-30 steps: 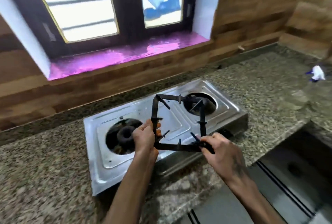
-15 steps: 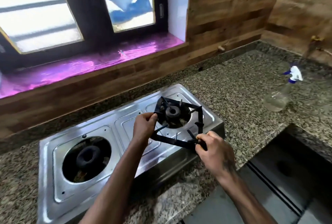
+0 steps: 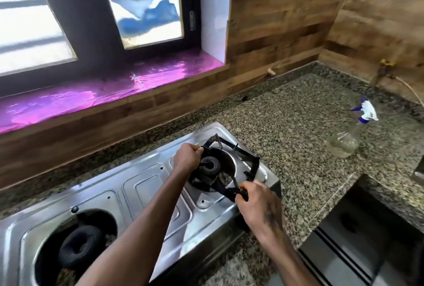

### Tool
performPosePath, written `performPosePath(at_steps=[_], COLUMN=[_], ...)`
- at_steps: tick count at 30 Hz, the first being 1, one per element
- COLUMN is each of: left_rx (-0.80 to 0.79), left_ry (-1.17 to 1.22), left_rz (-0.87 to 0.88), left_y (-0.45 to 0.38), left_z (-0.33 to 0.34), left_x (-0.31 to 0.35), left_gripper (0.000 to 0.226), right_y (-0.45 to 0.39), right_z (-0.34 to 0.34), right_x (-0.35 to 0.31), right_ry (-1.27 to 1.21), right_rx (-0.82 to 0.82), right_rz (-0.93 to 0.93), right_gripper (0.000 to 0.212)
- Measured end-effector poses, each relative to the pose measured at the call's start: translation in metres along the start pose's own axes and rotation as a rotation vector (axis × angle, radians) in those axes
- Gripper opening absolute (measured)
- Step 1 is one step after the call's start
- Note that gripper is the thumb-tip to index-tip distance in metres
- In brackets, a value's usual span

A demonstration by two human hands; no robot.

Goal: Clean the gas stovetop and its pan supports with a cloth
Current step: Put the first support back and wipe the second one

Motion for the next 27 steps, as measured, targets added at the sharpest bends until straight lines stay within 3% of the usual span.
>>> performPosePath(at_steps=[10, 13, 16, 21, 27], left_rx=[0.023, 0.029, 0.018, 0.036, 0.141], left_ry=[-0.121, -0.15, -0.171, -0.209, -0.252], left_rz=[0.012, 0.017, 0.024, 0.056, 0.142], left_y=[-0.021, -0.027, -0.031, -0.032, -0.018], left_z=[0.005, 0.004, 0.003, 0.001, -0.006], left_x=[-0.006, -0.005, -0.003, 0.003, 0.011], left_gripper=[0.018, 0.017, 0.016, 0.015, 0.017], right_y=[-0.016, -0.022, -0.03, -0.074, -0.128], right_z=[0.022, 0.012, -0.014, -0.055, -0.029], right_x=[-0.015, -0.01, 0.006, 0.032, 0.037], right_ry=[-0.025, -0.094, -0.146, -0.053, 0.131], right_rx=[-0.102, -0.198, -0.262, -0.169, -0.126], right_rz=[-0.106, -0.12, -0.106, -0.114, -0.159], right_gripper=[0.023, 0.029, 0.02, 0.028, 0.041])
Point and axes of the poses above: each hand's wrist, its own y-axis away from the middle knuckle, its own z-axis out of the palm, x = y × z, the point moved 10 cm from there along -y, towards the middle knuckle, and after that the axes turned 8 degrees about z, right-handed, at the moved point
